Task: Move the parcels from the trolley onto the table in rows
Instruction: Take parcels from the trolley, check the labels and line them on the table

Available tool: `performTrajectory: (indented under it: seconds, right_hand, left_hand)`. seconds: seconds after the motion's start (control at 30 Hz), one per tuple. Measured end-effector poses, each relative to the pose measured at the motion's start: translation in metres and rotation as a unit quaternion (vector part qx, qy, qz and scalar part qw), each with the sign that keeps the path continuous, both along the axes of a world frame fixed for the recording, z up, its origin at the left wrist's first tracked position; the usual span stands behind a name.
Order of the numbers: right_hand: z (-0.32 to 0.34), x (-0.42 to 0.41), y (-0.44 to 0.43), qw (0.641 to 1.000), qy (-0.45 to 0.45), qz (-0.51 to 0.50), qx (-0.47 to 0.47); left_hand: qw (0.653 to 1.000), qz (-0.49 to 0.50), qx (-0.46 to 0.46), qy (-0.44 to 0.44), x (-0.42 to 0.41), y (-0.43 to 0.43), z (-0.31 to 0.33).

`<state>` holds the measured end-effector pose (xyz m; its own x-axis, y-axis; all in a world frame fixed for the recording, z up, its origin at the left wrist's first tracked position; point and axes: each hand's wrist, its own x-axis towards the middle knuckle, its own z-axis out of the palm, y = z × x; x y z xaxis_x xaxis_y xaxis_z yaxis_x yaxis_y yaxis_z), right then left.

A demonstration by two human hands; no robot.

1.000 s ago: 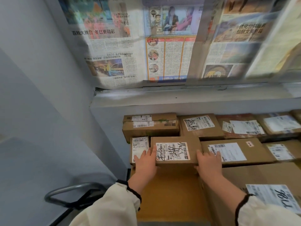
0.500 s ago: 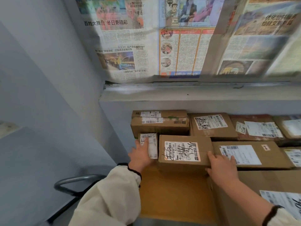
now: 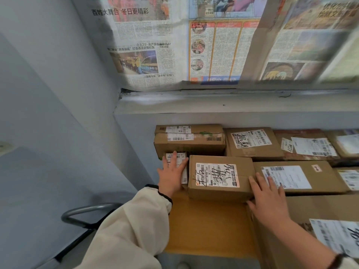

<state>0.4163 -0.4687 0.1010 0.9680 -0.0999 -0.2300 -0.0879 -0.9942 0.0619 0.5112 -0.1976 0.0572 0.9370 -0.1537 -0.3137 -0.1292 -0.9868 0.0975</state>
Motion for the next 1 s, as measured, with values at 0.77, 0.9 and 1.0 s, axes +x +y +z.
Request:
performTrajectory:
  seconds: [0.77, 0.9, 1.0]
  right_hand:
    - [-0.047, -0.026, 0.134, 0.925, 0.111, 0.094, 0.352]
    - [-0.054, -0.012, 0.164, 0.878, 0.147, -0.064, 0.451]
    - [-0.056, -0.010, 0.175, 0.851, 0.147, -0.110, 0.492]
  left_hand:
    - [0.996, 0.018, -0.059, 0.071, -0.093, 0.032, -0.007]
    - [0.937, 0.187, -0.285, 0.082, -0.094, 0.058, 0.003]
    - [0.898, 0.239, -0.361, 0.080, -0.101, 0.071, 0.005]
